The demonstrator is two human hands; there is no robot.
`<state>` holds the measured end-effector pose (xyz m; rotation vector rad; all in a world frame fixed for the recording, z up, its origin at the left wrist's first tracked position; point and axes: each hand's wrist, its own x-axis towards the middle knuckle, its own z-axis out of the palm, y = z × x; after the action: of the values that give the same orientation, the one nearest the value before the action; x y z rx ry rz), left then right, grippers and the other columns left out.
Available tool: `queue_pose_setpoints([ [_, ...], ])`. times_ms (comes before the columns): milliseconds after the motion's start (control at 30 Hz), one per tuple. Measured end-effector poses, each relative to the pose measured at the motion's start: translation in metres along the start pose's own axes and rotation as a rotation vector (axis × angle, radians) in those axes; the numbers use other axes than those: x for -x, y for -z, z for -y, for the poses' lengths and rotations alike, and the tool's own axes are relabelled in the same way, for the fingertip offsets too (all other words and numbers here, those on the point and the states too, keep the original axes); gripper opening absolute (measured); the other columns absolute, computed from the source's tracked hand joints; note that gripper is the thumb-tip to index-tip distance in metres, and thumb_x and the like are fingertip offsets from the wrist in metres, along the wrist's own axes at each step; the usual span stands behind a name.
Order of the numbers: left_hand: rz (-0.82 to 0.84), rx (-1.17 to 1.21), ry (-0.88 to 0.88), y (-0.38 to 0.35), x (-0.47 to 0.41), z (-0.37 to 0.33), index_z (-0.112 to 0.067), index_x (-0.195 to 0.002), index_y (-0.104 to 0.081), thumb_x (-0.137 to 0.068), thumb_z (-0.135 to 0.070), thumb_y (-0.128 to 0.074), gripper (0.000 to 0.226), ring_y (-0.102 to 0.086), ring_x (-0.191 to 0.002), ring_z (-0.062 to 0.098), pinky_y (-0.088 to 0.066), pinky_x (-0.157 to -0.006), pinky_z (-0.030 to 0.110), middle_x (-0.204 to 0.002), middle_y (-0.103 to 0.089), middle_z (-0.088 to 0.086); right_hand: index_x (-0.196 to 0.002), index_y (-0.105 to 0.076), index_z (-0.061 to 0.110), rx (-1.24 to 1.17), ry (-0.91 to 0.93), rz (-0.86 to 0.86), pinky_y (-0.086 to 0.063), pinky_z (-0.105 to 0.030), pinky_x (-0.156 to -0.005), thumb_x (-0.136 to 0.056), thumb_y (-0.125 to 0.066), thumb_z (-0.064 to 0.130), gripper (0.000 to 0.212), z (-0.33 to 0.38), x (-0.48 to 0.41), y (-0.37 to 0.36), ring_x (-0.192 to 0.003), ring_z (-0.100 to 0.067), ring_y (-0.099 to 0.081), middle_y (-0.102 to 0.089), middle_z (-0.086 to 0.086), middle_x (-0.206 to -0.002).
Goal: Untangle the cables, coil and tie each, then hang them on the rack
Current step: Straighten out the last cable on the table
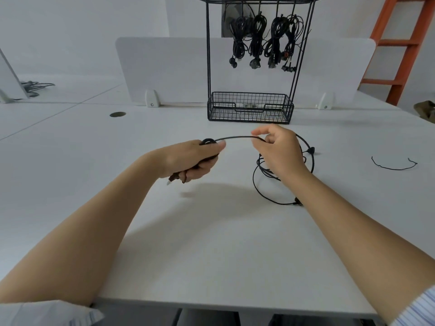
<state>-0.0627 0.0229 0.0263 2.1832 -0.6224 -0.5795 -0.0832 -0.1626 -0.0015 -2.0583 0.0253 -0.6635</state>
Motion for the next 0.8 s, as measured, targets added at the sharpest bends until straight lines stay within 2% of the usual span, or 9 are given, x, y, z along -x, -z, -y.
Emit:
queue_pose_setpoints([
  [67,0.018,0.119,-0.083,0.003,0.0,0.003,-0.017,-0.053,-0.031,-0.097,-0.051,-0.024,0.056,-0.02,-0.037,0.011,-0.023,-0.038,0.021,-0.039,-0.027,-0.003,-0.09,-0.064,0.015,0.023,-0.007,0.0,-0.03,-0.015,-0.045,-0.086,-0.057,0.011,0.009,-0.003,-0.002,0.002,-0.037,-0.005,-0.039,-0.037,0.009,-0.037],
  [167,-0.034,0.226,-0.173,0.006,-0.002,0.007,-0.017,-0.053,-0.041,-0.095,-0.053,-0.02,0.059,-0.022,-0.037,0.012,-0.028,-0.041,0.021,-0.037,-0.029,-0.004,-0.09,-0.064,0.015,0.041,-0.005,0.016,-0.031,-0.022,-0.051,-0.087,-0.057,0.015,0.008,-0.004,-0.003,0.004,-0.041,-0.007,-0.037,-0.038,0.004,-0.048],
  [267,-0.195,0.247,-0.201,0.005,-0.005,0.007,-0.01,-0.066,-0.048,-0.101,-0.043,-0.014,0.059,-0.024,-0.037,0.013,-0.031,-0.043,0.022,-0.037,-0.032,-0.003,-0.085,-0.063,0.016,0.092,0.059,0.079,-0.03,-0.023,-0.049,-0.087,-0.057,0.016,0.006,0.0,0.0,0.002,-0.041,-0.009,-0.036,-0.038,0.002,-0.048],
  [367,-0.416,0.346,-0.24,0.005,-0.011,0.01,-0.014,-0.08,-0.06,-0.101,-0.043,-0.014,0.059,-0.029,-0.037,0.013,-0.032,-0.042,0.021,-0.039,-0.038,-0.003,-0.079,-0.063,0.012,0.219,0.187,0.194,-0.036,-0.029,-0.059,-0.088,-0.055,0.019,0.014,0.008,0.009,-0.003,-0.055,-0.019,-0.042,-0.046,0.001,-0.053],
  [467,-0.548,0.589,-0.28,0.007,-0.015,0.012,-0.016,-0.088,-0.065,-0.101,-0.044,-0.016,0.059,-0.035,-0.038,0.011,-0.031,-0.039,0.019,-0.047,-0.049,-0.002,-0.093,-0.064,0.015,0.36,0.286,0.373,-0.04,-0.031,-0.066,-0.092,-0.049,0.025,0.018,0.018,0.022,-0.006,-0.066,-0.022,-0.045,-0.046,0.003,-0.057],
  [533,-0.558,0.778,-0.291,0.008,-0.015,0.012,-0.015,-0.082,-0.066,-0.1,-0.046,-0.017,0.061,-0.039,-0.042,0.011,-0.029,-0.038,0.018,-0.057,-0.058,-0.002,-0.105,-0.06,0.021,0.443,0.307,0.47,-0.041,-0.032,-0.071,-0.094,-0.045,0.028,0.021,0.023,0.026,-0.007,-0.072,-0.021,-0.046,-0.045,0.005,-0.062],
  [633,-0.539,0.994,-0.296,0.01,-0.015,0.011,-0.015,-0.051,-0.06,-0.099,-0.048,-0.021,0.07,-0.047,-0.05,0.012,-0.032,-0.042,0.017,-0.065,-0.065,0.001,-0.114,-0.056,0.025,0.507,0.289,0.498,-0.037,-0.03,-0.071,-0.095,-0.041,0.029,0.024,0.025,0.027,-0.006,-0.077,-0.018,-0.045,-0.046,0.007,-0.067],
  [700,-0.549,1.111,-0.304,0.011,-0.015,0.011,-0.016,-0.037,-0.046,-0.099,-0.048,-0.023,0.073,-0.051,-0.058,0.014,-0.036,-0.049,0.02,-0.062,-0.064,0.001,-0.112,-0.058,0.024,0.543,0.275,0.473,-0.036,-0.029,-0.07,-0.096,-0.04,0.028,0.025,0.022,0.025,-0.005,-0.08,-0.02,-0.048,-0.057,0.001,-0.079],
  [800,-0.577,1.255,-0.291,0.015,-0.013,0.011,-0.017,-0.036,-0.035,-0.097,-0.053,-0.025,0.072,-0.06,-0.059,0.017,-0.045,-0.066,0.026,-0.05,-0.053,0.0,-0.108,-0.06,0.02,0.608,0.265,0.385,-0.04,-0.032,-0.071,-0.096,-0.039,0.028,0.026,0.015,0.02,-0.005,-0.09,-0.029,-0.056,-0.065,-0.007,-0.093],
])
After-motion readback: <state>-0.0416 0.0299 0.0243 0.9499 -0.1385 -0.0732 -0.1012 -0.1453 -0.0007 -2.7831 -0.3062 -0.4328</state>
